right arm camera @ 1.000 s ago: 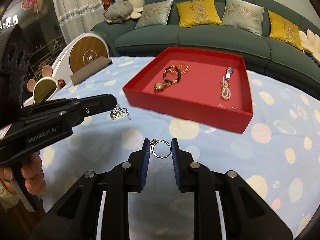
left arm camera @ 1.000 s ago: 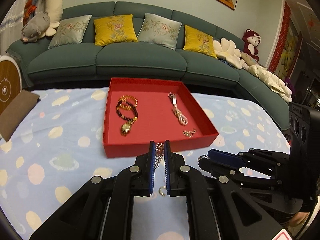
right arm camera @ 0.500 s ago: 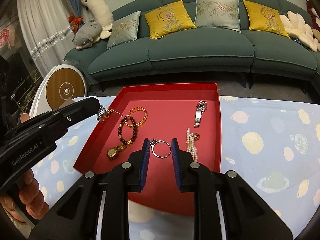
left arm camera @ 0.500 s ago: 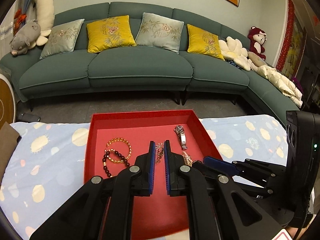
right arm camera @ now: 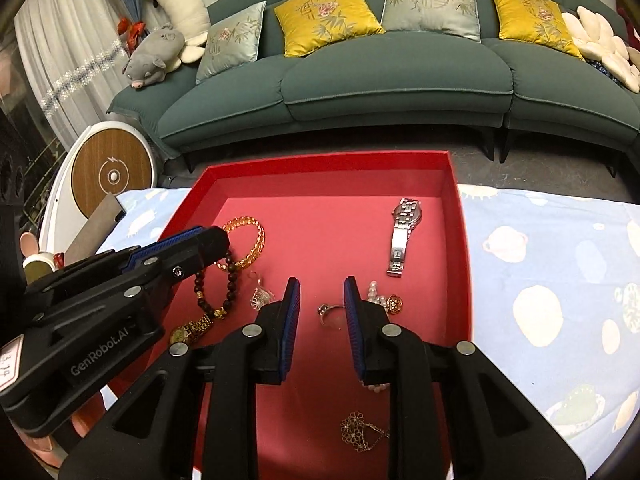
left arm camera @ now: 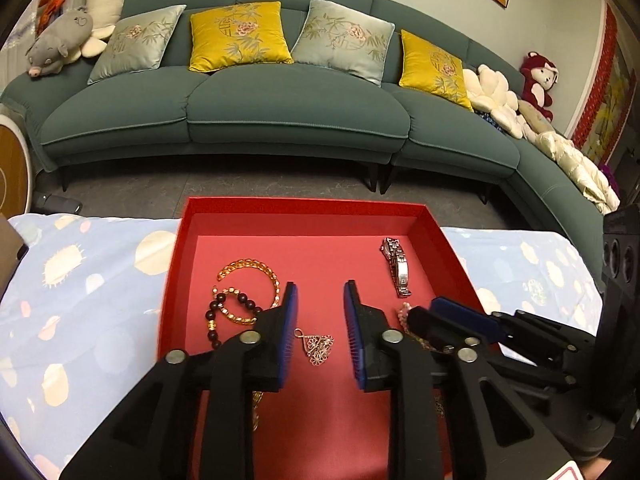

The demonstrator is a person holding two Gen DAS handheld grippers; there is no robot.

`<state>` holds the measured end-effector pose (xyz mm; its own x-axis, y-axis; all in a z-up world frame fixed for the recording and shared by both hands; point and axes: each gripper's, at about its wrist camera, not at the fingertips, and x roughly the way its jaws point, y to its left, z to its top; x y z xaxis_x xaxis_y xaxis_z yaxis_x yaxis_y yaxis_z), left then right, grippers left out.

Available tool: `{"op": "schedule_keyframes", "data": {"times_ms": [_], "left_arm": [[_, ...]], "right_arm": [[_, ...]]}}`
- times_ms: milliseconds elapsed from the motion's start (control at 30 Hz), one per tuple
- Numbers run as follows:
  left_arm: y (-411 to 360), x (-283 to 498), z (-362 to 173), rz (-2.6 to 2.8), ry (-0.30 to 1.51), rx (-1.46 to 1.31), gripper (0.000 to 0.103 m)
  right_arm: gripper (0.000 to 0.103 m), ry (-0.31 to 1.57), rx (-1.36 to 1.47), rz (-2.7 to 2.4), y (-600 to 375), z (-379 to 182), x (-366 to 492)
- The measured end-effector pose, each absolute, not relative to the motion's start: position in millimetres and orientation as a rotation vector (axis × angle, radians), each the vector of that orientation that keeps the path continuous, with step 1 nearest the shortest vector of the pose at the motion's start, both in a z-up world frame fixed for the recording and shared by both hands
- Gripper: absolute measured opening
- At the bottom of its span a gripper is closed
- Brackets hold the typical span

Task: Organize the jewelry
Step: 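Withdraw both tools from the box toward the gold hoop earrings, then close the right tool on a gold hoop earring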

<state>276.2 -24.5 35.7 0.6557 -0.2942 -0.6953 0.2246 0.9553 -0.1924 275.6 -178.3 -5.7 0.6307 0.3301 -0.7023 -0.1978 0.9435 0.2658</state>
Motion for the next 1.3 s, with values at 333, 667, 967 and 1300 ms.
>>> {"op": "schedule_keyframes", "data": {"times_ms": [333, 667, 967, 1300], "left_arm": [[14.1, 172.2, 77.0, -0.266, 0.742, -0.078, 0.041], [32.2, 77.3, 30.9, -0.21, 0.844, -0.112, 0.041], [13.3, 56.9, 1.3, -0.244, 0.879, -0.042, 0.041], [7.3, 62.1, -9.1, -0.263, 0.9, -0.045, 0.042]], "right_arm": [[0.034, 0.757, 0.1, 0.325, -205.2, 42.6, 169.9], [0.034, 0.872, 0.086, 0.313, -198.1, 4.0, 70.5], [0.034, 0.906, 0.02, 0.322, -180.9, -26.1, 49.8], [0.034, 0.917, -0.032, 0.344, -154.5, -41.4, 68.8]]}}
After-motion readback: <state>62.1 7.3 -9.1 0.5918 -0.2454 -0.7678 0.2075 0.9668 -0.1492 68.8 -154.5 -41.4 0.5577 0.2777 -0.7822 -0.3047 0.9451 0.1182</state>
